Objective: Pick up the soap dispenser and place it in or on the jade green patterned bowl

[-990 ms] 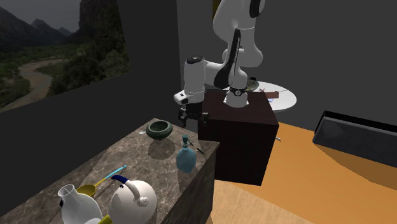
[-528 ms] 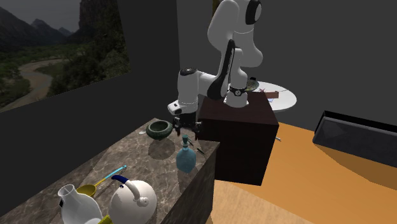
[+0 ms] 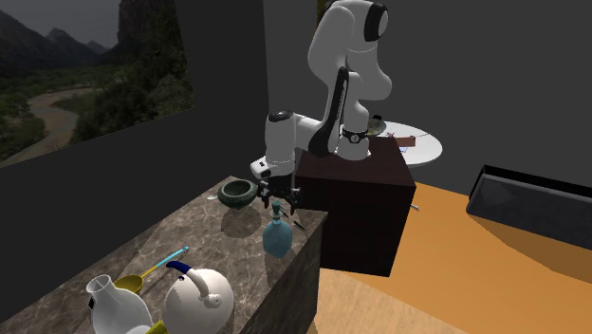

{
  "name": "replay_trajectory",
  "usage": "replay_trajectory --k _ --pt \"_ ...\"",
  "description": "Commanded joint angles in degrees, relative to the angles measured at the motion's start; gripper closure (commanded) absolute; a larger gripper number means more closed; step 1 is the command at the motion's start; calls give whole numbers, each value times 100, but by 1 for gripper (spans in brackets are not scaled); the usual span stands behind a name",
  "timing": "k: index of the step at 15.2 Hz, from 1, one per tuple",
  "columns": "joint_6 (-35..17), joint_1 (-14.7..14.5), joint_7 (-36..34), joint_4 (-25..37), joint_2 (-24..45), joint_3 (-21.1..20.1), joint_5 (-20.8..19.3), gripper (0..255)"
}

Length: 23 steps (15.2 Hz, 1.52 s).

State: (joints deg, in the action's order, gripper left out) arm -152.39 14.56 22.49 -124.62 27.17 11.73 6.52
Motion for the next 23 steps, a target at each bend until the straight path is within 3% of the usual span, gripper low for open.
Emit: replay_trajectory --k 1,3,4,13,23 --pt "-3 1 1 1 2 -1 1 0" --pt "-2 1 1 0 2 -1 1 0" --pt "-2 1 1 0 2 -1 1 255" --pt "-3 1 1 1 2 -1 1 255" --pt "602 -131 -137 -63 -675 171 -225 255"
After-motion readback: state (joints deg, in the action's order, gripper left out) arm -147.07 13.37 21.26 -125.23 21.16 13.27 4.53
